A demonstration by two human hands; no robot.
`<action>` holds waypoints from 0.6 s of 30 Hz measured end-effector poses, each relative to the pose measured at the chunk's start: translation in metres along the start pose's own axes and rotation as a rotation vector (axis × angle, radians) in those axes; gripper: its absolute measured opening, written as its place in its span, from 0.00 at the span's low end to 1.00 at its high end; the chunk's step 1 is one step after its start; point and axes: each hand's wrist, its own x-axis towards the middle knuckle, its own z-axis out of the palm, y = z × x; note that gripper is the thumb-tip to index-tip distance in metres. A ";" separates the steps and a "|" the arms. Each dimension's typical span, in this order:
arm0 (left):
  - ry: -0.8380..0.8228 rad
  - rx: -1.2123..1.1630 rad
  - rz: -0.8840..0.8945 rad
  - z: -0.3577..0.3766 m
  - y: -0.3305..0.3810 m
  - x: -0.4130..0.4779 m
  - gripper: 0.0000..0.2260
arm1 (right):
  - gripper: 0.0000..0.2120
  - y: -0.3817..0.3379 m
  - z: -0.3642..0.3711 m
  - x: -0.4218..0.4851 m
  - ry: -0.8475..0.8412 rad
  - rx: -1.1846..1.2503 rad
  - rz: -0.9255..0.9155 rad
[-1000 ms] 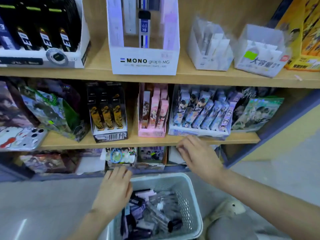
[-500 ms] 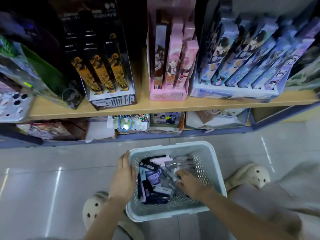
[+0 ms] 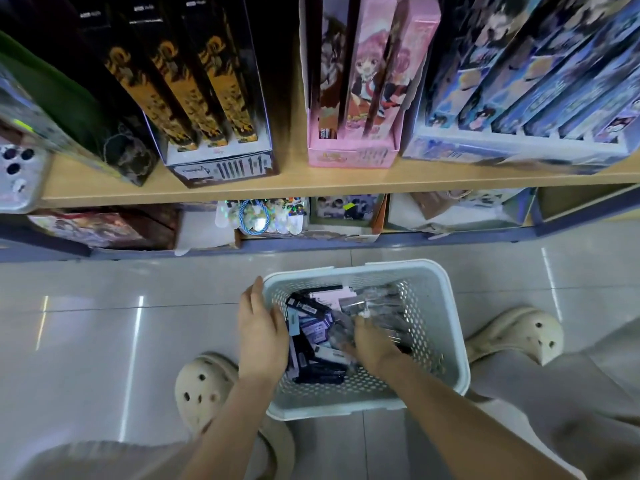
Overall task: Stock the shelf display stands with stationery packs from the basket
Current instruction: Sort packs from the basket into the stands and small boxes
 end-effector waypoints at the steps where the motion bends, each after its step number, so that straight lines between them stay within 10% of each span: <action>1: 0.066 0.061 0.064 0.002 -0.001 -0.001 0.19 | 0.21 0.001 -0.004 -0.001 -0.009 0.034 -0.001; 6: 0.014 0.085 0.290 0.023 0.004 -0.024 0.13 | 0.13 0.008 -0.025 -0.020 -0.012 0.208 -0.090; 13: -0.537 -0.557 -0.466 0.046 0.033 -0.042 0.13 | 0.07 -0.009 -0.034 -0.054 0.060 0.463 -0.232; 18: -0.446 -0.941 -0.677 0.049 0.044 -0.038 0.12 | 0.25 -0.033 -0.021 -0.075 0.120 0.515 -0.413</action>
